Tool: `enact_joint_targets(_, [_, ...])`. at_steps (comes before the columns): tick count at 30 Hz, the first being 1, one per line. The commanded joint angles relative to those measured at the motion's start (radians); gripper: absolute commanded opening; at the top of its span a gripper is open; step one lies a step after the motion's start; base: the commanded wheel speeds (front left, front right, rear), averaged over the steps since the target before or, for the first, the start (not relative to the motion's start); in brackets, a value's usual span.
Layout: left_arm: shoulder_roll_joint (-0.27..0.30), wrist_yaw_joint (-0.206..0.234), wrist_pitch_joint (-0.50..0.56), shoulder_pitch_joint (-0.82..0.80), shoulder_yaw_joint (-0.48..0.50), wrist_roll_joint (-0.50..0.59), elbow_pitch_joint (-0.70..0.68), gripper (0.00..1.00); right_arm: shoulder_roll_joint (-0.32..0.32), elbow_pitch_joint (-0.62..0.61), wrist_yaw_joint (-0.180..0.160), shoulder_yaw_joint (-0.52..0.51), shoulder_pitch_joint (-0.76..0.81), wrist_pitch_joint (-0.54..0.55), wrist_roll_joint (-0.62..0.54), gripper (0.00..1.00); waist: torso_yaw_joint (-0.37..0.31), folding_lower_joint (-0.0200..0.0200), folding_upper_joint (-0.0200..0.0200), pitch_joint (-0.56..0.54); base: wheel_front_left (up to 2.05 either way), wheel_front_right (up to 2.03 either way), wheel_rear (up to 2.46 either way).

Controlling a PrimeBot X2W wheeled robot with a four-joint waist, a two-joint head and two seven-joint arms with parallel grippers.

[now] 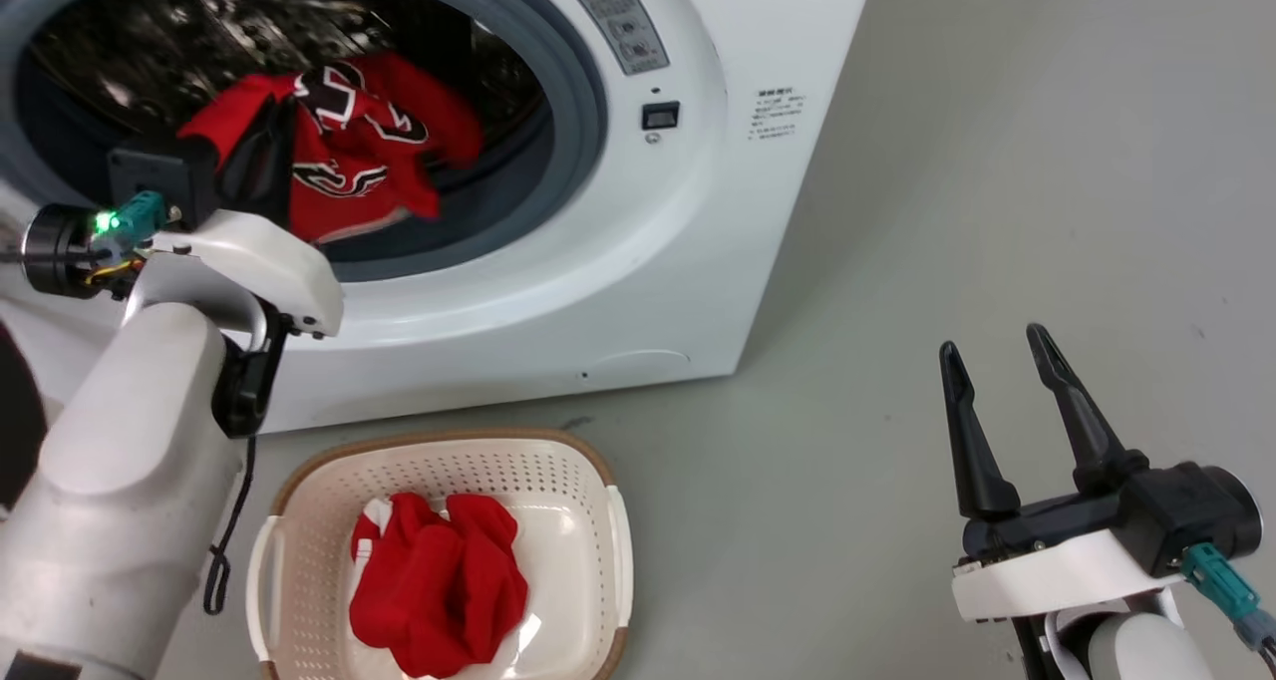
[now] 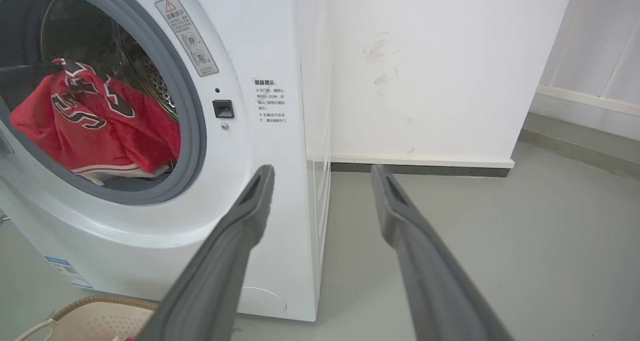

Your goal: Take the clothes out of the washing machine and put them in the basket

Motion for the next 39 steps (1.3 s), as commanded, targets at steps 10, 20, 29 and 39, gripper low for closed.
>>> enact_joint_targets(10, [-0.052, 0.049, -0.006, 0.33, 0.2, 0.14, -0.508, 0.0, 0.0, 0.011, -0.001, -0.034, 0.032, -0.002, -0.02, 1.0, 0.08, 0.0002, 0.0, -0.103, 0.0, 0.0, 0.0])
enact_joint_targets(20, [-0.113, -0.005, -0.006, 0.537, 0.174, 0.192, -0.672, 0.0, 0.001, 0.0, -0.001, -0.048, 0.03, -0.002, -0.028, 1.0, 0.112, 0.0002, 0.0, -0.086, 0.0, 0.0, 0.0])
enact_joint_targets(29, [-0.134, -0.069, -0.001, 0.56, 0.097, 0.192, -0.542, 0.0, 0.0, -0.006, -0.001, -0.043, -0.005, -0.002, -0.038, 1.0, 0.105, 0.0002, 0.0, -0.008, 0.0, 0.0, 0.0])
enact_joint_targets(39, [-0.166, -0.111, -0.004, 0.49, 0.026, 0.21, -0.301, 0.0, 0.001, -0.015, -0.001, -0.038, -0.068, -0.002, -0.024, 1.0, 0.055, 0.0002, 0.0, 0.142, 0.0, 0.0, 0.0])
